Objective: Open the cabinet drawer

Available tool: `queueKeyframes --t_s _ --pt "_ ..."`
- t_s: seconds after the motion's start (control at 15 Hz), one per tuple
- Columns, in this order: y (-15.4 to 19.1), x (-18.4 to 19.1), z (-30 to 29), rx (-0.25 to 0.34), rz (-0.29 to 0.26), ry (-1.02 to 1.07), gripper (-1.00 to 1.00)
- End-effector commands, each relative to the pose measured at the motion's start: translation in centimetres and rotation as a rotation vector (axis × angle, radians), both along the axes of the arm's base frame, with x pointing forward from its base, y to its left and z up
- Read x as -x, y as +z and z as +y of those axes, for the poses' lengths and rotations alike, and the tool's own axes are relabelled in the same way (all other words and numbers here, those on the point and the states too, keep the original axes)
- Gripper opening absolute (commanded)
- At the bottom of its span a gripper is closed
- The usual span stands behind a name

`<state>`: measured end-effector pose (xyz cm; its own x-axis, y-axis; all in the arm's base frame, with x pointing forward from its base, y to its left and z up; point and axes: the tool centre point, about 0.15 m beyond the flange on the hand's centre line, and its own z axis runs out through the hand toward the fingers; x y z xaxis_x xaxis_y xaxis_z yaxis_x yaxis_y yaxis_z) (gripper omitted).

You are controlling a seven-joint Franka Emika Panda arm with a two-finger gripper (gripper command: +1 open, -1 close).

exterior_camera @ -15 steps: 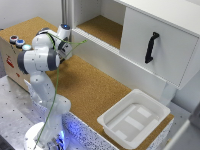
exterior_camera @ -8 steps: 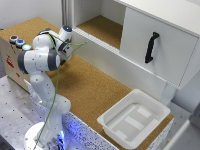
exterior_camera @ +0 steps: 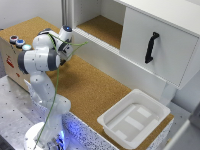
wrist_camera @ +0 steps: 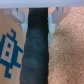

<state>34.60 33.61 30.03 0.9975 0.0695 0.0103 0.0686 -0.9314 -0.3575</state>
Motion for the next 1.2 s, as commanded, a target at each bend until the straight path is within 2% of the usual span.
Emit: queueKeyframes --t_s 0.0,0.6,1.13 --pt "-5.4 1.0 -4.9 -0.116 -0.002 -0.001 -1.00" --pt "-6.5 0.7 -8.3 -0.123 0.004 0.013 -1.00" --pt "-7.1 0.7 -11.5 -0.090 0.016 -0.008 -1.00"
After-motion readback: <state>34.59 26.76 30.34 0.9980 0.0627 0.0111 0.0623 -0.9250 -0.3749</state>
